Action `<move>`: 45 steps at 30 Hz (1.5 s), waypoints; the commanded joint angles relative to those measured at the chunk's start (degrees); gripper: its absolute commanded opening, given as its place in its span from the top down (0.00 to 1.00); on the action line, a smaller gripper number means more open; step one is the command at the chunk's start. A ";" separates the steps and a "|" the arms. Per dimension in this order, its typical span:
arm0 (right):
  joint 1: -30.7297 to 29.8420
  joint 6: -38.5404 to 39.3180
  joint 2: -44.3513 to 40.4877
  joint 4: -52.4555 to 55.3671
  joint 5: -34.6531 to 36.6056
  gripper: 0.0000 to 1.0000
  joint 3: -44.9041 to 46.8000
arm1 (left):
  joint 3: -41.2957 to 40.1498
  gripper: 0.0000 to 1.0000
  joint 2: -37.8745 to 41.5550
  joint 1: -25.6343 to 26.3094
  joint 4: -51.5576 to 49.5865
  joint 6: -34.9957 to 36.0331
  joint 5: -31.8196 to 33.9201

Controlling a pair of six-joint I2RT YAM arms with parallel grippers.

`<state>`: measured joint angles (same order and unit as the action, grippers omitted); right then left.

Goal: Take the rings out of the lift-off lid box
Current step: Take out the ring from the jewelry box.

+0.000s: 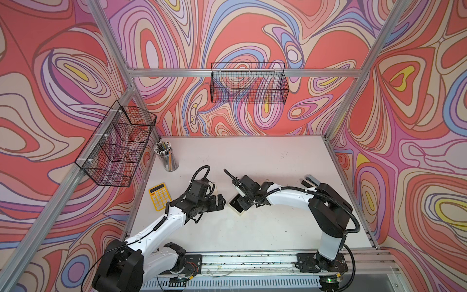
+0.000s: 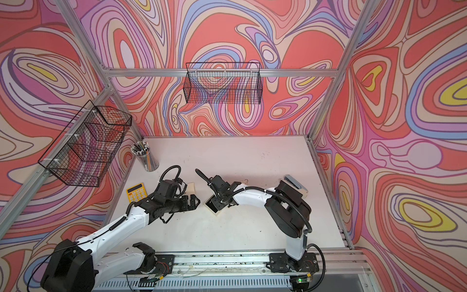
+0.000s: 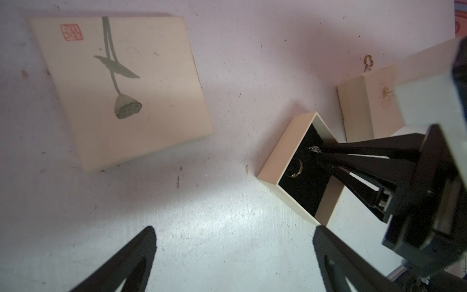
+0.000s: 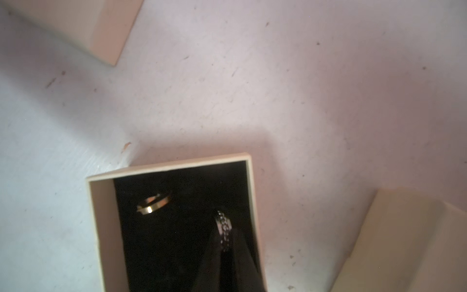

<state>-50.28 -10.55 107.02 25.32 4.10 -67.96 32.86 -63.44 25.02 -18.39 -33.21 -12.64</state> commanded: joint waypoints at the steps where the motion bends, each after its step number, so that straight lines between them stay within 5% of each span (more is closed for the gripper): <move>1: -0.17 -7.00 2.46 4.67 3.71 1.00 -2.02 | 0.38 0.00 0.68 -0.41 0.43 -1.10 -0.71; 19: -0.16 -27.54 2.82 1.43 -1.27 1.00 -1.64 | -2.80 0.08 -5.37 0.10 14.85 -7.92 -7.22; 45: -0.08 -31.78 1.42 -3.34 -0.45 1.00 0.28 | -2.67 0.21 -15.99 3.80 21.13 -9.57 -7.90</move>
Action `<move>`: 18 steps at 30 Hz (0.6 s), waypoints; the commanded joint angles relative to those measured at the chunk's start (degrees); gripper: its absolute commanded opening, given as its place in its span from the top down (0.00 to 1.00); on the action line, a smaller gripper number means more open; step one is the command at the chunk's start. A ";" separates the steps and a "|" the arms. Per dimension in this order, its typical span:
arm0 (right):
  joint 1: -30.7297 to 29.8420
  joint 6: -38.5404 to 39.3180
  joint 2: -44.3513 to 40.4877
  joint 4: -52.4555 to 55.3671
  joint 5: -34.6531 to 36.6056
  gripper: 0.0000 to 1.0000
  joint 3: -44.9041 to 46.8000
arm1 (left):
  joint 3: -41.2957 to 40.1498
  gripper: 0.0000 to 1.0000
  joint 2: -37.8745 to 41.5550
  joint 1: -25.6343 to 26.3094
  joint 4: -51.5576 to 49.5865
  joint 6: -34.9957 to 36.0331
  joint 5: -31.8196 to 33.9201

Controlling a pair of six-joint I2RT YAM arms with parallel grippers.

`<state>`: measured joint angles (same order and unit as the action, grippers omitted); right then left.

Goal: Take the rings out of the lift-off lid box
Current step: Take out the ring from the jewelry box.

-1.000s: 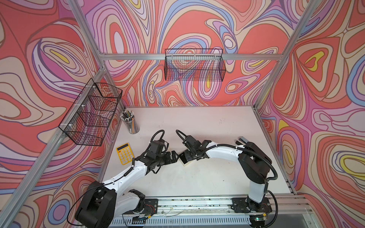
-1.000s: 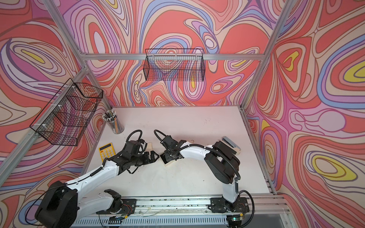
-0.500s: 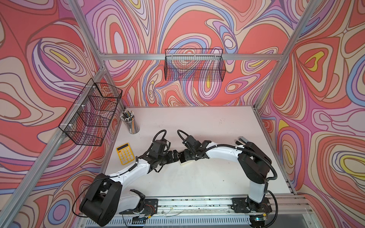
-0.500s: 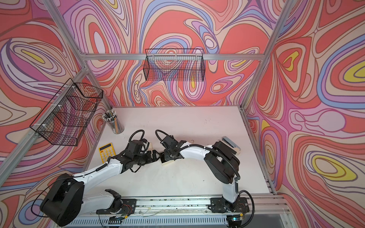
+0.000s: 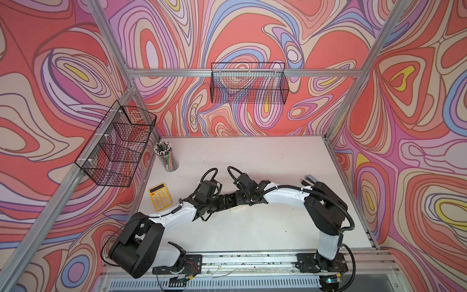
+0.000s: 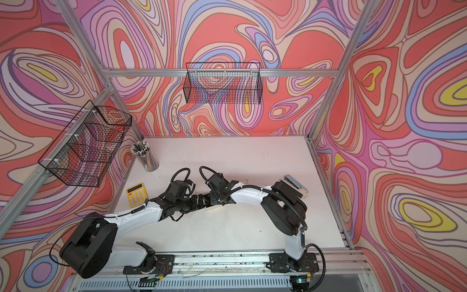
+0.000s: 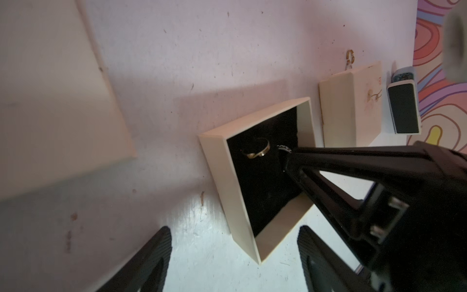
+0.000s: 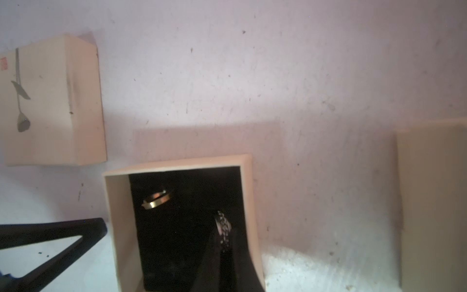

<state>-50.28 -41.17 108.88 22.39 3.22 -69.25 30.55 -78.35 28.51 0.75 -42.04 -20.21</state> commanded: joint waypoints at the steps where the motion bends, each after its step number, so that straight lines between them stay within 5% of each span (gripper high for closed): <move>1: -0.08 -1.17 -0.60 -0.51 0.33 1.00 1.58 | -0.23 0.22 -1.61 0.31 2.19 -0.68 -0.36; 18: -0.08 -0.88 -1.05 0.02 1.48 1.00 0.72 | 2.15 0.39 -7.98 0.83 4.74 -0.41 1.40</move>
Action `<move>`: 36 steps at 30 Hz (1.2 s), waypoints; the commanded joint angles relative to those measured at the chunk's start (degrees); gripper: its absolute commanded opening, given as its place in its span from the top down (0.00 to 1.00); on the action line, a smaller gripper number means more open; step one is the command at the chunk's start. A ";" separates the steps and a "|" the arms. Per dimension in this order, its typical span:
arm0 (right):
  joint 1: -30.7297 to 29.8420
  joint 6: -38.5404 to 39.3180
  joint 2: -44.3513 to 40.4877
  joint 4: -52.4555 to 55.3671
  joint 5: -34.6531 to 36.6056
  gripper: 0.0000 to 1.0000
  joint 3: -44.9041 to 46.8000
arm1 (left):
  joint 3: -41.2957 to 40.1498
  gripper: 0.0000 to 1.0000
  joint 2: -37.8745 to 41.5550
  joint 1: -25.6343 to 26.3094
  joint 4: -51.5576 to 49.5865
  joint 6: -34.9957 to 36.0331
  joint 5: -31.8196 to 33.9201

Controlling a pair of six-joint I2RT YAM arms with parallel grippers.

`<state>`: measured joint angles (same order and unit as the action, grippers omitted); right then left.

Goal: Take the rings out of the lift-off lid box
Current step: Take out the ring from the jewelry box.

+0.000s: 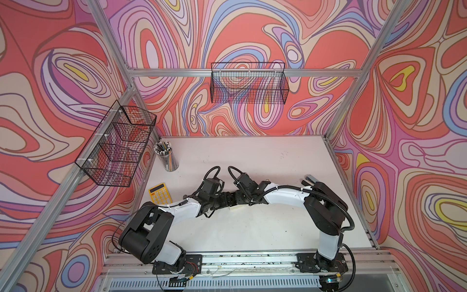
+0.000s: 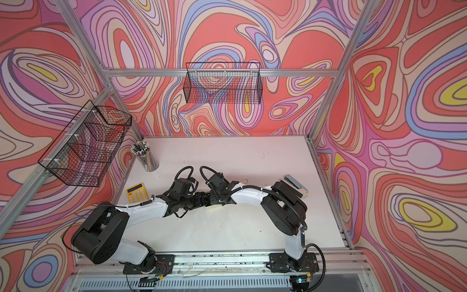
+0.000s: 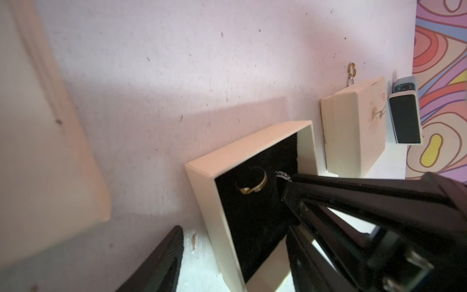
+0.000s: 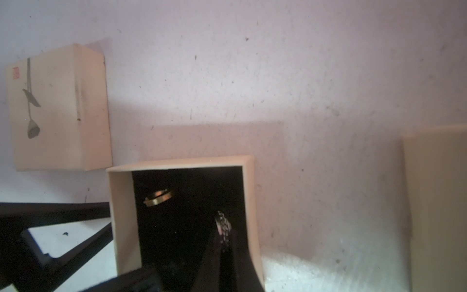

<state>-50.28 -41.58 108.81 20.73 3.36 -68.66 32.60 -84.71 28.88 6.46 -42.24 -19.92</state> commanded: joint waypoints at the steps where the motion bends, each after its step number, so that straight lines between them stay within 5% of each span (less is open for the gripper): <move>1: -0.04 -0.24 -0.89 1.89 1.41 1.00 -0.10 | 0.18 0.40 -2.12 0.47 -0.84 -0.26 1.02; 36: -0.52 -0.42 2.56 5.52 3.70 1.00 -5.21 | 3.26 0.51 -12.57 2.66 0.23 -0.05 -1.04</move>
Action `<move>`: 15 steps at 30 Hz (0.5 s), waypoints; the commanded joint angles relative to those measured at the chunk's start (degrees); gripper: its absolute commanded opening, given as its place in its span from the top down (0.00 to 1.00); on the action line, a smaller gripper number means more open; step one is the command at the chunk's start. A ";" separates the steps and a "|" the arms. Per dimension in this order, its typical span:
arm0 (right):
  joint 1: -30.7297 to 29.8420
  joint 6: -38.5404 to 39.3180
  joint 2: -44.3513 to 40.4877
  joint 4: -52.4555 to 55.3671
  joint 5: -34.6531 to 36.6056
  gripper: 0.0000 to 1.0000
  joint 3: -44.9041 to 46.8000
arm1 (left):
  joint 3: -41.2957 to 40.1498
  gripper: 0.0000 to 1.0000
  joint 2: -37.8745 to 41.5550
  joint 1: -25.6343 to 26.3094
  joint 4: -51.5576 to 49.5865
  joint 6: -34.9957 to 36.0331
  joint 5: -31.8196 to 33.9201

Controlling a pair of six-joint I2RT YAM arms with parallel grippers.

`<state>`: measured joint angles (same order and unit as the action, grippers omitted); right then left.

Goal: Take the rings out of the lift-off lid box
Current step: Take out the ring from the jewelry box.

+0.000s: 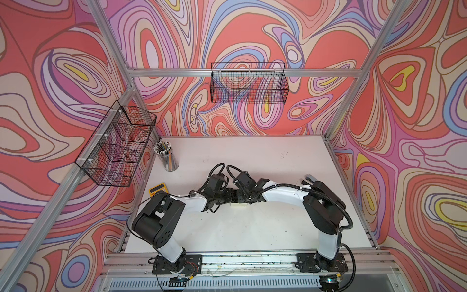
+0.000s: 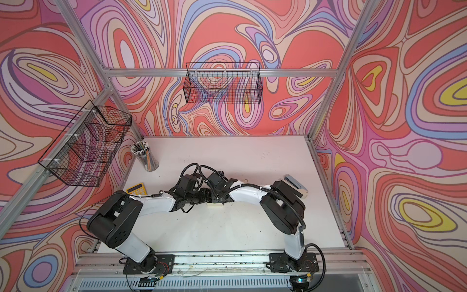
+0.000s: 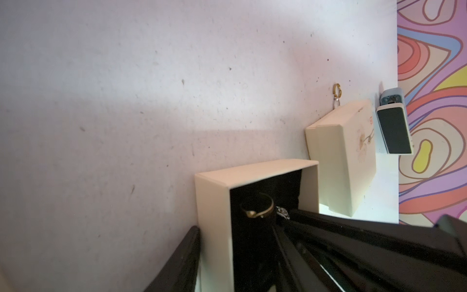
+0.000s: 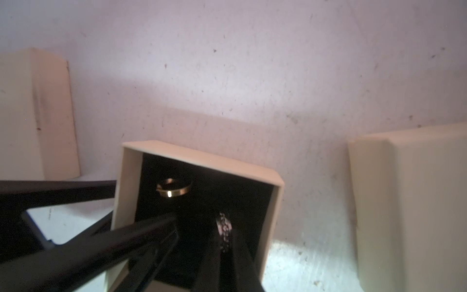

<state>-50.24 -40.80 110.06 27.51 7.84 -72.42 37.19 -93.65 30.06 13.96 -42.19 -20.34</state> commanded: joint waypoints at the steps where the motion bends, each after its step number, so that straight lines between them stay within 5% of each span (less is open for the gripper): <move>1: -0.57 -1.16 1.32 -1.22 -0.58 1.00 -1.45 | -1.42 0.51 -3.65 1.49 -7.15 -0.04 -1.03; 15: -0.56 -1.57 1.61 -1.51 -0.30 1.00 -1.56 | -2.33 0.54 -0.62 1.93 -11.28 2.35 -0.86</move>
<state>-50.24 -41.63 110.06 27.77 8.19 -72.44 36.99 -93.25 30.44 13.32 -40.84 -19.81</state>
